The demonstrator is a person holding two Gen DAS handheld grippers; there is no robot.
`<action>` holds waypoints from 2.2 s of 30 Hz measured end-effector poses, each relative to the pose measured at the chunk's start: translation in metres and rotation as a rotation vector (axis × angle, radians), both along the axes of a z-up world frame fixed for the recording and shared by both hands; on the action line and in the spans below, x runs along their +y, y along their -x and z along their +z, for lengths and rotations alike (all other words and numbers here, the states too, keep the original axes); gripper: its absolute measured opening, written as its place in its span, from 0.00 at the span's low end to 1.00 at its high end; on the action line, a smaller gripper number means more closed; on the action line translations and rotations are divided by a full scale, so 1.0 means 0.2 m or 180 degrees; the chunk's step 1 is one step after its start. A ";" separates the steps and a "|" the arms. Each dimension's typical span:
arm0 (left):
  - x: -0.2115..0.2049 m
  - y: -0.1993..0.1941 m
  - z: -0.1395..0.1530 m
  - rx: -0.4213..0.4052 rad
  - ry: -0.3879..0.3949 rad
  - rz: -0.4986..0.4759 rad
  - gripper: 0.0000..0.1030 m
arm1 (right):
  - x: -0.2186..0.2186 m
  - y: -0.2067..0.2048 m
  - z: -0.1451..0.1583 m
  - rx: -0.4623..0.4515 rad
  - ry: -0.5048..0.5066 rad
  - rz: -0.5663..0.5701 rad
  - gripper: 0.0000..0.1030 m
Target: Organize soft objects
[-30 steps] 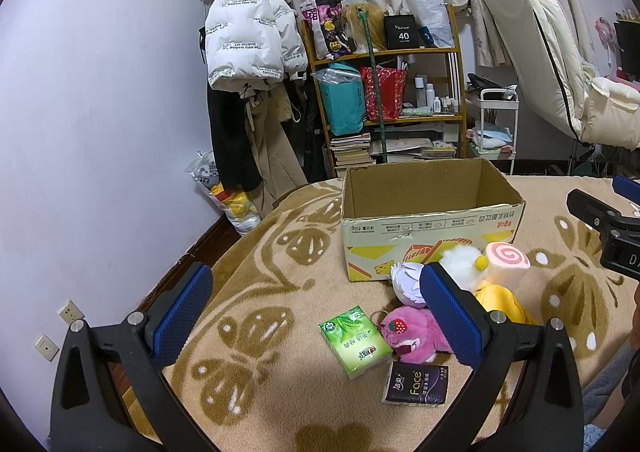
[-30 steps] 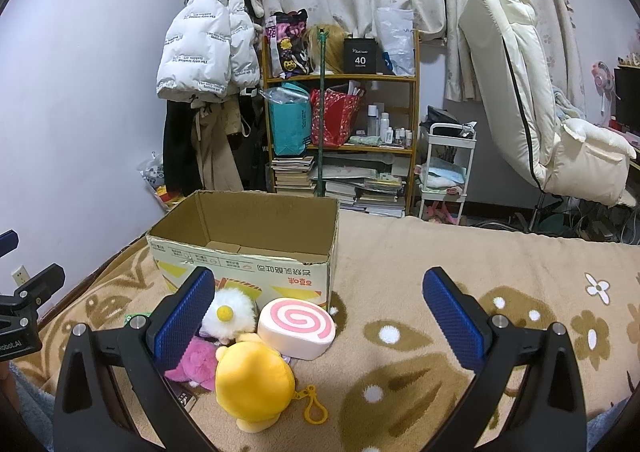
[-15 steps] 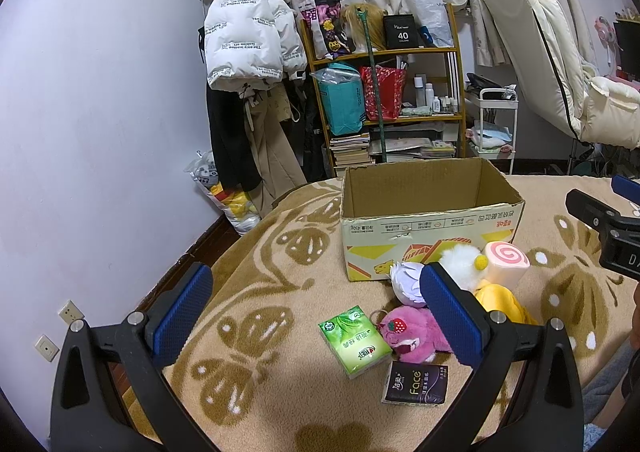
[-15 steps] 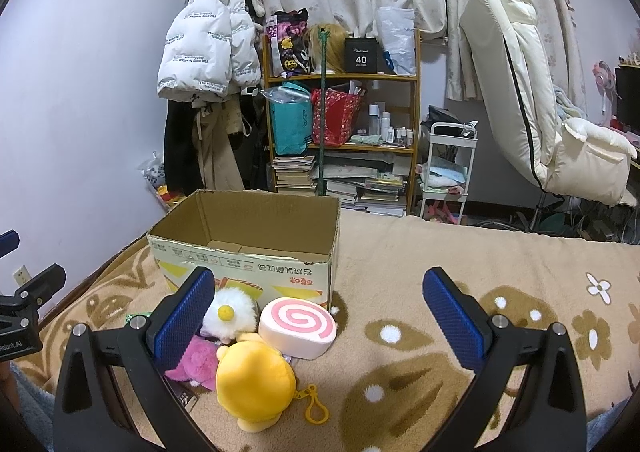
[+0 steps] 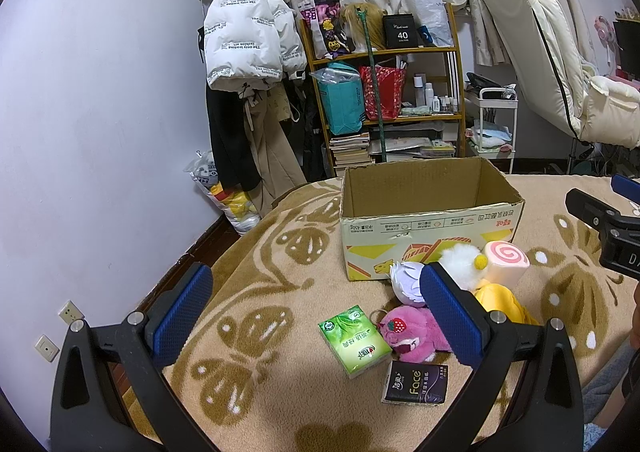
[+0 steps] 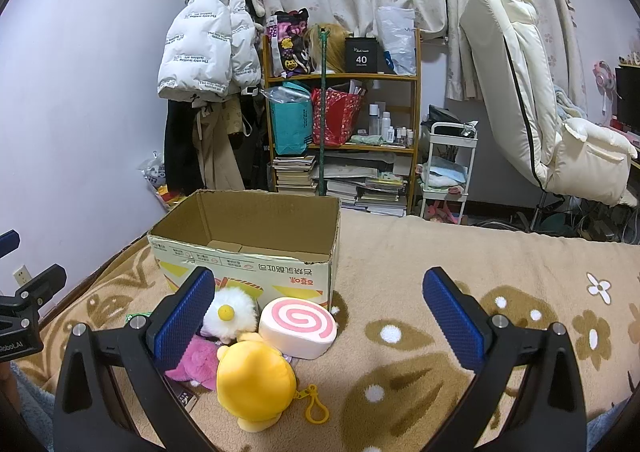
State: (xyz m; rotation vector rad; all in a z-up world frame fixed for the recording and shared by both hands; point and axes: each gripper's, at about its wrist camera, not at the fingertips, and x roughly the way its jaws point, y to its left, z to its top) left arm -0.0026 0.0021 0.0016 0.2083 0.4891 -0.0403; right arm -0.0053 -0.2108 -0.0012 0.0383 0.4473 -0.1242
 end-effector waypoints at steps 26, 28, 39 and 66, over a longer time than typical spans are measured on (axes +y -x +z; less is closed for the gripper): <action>0.06 -0.17 -0.14 0.0607 0.0034 0.0211 0.99 | -0.05 -0.10 -0.06 0.0359 -0.0185 0.0153 1.00; 0.07 -0.21 -0.15 0.0689 0.0058 0.0251 0.99 | -0.07 -0.13 -0.06 0.0418 -0.0217 0.0139 1.00; 0.10 -0.41 -0.25 0.1081 0.0164 0.0413 0.99 | -0.13 -0.27 -0.15 0.0676 -0.0301 0.0108 1.00; 0.08 -0.66 -0.60 0.1789 -0.0029 0.0516 0.99 | -0.10 -0.55 -0.45 0.1392 -0.0225 0.0208 1.00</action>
